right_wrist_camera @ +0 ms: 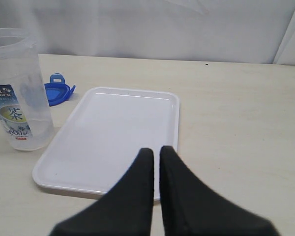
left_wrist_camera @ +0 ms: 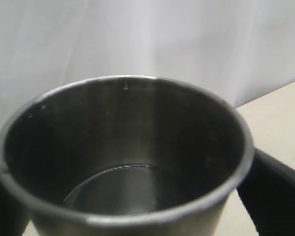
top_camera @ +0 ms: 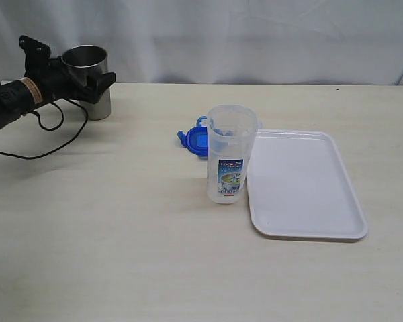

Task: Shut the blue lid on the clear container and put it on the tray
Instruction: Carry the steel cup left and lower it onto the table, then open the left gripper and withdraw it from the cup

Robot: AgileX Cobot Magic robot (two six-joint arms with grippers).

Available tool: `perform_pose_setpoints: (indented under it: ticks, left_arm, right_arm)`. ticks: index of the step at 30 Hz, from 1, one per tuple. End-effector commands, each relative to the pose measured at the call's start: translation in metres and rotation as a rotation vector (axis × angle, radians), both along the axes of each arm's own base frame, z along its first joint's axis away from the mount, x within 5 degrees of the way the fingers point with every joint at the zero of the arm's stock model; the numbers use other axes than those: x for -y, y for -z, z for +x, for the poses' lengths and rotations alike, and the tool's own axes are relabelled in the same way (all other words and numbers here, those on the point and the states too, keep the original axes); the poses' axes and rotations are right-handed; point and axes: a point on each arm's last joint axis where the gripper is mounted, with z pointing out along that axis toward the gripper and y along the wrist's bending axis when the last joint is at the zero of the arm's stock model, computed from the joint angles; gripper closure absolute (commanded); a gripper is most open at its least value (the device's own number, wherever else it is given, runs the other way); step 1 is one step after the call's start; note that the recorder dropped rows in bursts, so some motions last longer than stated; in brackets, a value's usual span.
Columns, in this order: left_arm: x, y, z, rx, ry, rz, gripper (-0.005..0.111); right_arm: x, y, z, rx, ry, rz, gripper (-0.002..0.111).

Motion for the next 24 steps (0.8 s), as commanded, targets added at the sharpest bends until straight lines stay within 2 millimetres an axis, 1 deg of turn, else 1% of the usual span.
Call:
perform_pose_setpoints:
  ticks: [1,5,9,11,19,21,24]
  left_arm:
    - [-0.004,-0.007,-0.002,0.006,0.017,-0.022,0.012]
    - [-0.007,-0.007,-0.005,-0.024,0.061,-0.014,0.012]
    - [-0.015,-0.006,-0.009,-0.043,0.066,-0.027,0.012]
    - [-0.018,-0.003,-0.012,-0.05,0.071,-0.03,0.012]
    - [-0.018,0.011,-0.022,-0.095,0.067,-0.024,0.012]
    - [-0.023,0.015,-0.025,-0.111,0.058,-0.023,0.012]
    - [-0.034,0.021,-0.031,-0.134,0.038,-0.031,0.012]
  right_arm:
    - [0.001,0.0,0.0,0.006,0.005,-0.007,0.104]
    - [0.001,0.0,0.0,0.006,0.005,-0.007,0.104]
    - [0.001,0.0,0.0,0.006,0.005,-0.007,0.104]
    - [0.001,0.0,0.0,0.006,0.005,-0.007,0.104]
    - [0.001,0.0,0.0,0.006,0.005,-0.007,0.104]
    - [0.001,0.0,0.0,0.006,0.005,-0.007,0.104]
    - [0.001,0.0,0.0,0.006,0.005,-0.007,0.104]
